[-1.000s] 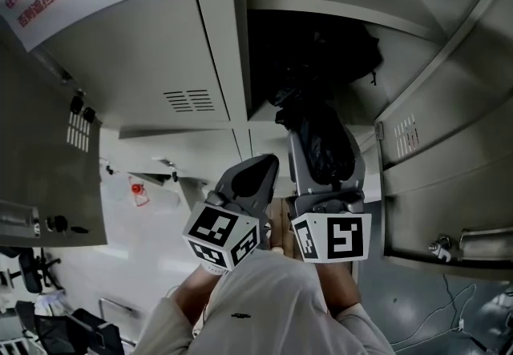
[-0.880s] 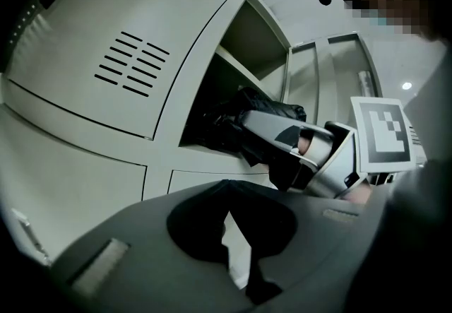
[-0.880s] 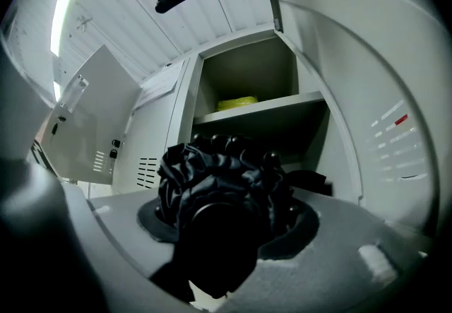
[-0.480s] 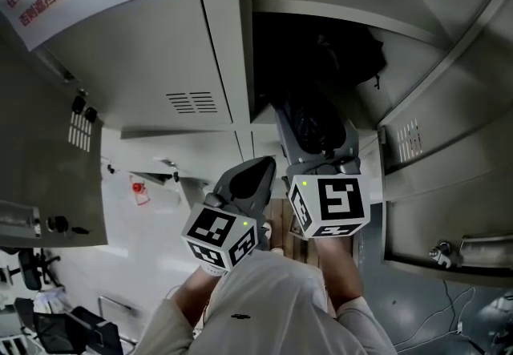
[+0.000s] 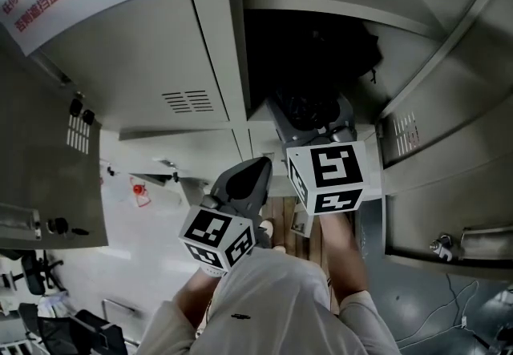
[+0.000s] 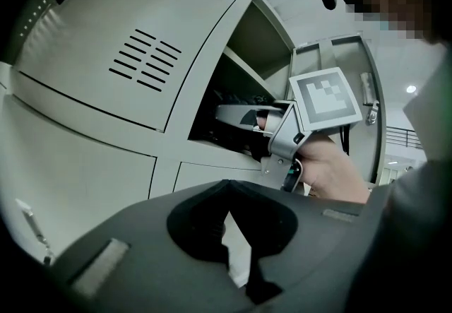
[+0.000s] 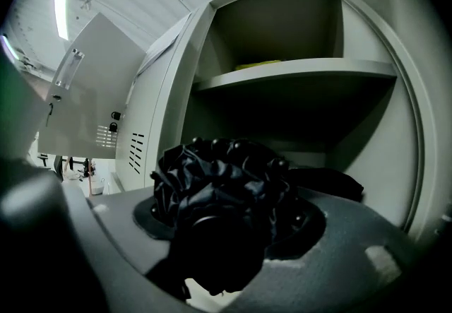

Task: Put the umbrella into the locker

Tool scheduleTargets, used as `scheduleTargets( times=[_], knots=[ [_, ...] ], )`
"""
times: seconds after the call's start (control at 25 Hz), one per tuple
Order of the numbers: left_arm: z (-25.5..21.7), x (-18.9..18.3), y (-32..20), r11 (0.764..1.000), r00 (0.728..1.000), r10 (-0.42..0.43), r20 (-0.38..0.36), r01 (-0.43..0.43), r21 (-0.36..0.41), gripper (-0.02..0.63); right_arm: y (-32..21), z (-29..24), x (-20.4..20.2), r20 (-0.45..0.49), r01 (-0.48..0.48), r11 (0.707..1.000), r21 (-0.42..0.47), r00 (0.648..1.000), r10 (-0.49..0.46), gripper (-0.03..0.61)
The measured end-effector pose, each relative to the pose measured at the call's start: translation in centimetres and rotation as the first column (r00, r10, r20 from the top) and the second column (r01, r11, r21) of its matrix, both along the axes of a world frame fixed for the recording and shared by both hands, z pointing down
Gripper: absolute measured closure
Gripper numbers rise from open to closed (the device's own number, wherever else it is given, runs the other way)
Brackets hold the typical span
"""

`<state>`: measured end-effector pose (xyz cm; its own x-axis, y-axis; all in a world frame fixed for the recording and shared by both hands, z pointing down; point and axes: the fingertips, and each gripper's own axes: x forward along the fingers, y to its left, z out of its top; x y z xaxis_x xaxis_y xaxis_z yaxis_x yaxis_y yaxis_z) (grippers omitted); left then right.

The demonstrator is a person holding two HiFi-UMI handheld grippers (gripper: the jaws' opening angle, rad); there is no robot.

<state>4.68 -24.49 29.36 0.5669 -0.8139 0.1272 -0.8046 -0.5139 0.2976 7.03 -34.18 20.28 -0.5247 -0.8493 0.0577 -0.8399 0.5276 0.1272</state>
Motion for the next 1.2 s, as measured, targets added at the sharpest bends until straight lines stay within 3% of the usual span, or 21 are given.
scheduleTargets(
  times=[0.44,0.8,1.2],
  knots=[
    [0.6,0.0,0.3,1.000,1.000,-0.020,-0.006,0.020,-0.016,0.597,0.6,2.1,0.0,-0.143,0.009,0.998,-0.059,0.990,-0.017,0.227],
    [1.1,0.7,1.4,1.000,1.000,-0.007,0.001,0.007,-0.031,0.597,1.7,2.4,1.5,-0.106,-0.005,0.998,-0.060,0.994,-0.002,0.229],
    [1.5,0.8,2.8,0.999,1.000,-0.003,0.011,0.004,-0.043,0.597,4.1,2.3,3.9,0.028,-0.068,0.997,-0.037,0.997,0.069,0.229]
  ],
)
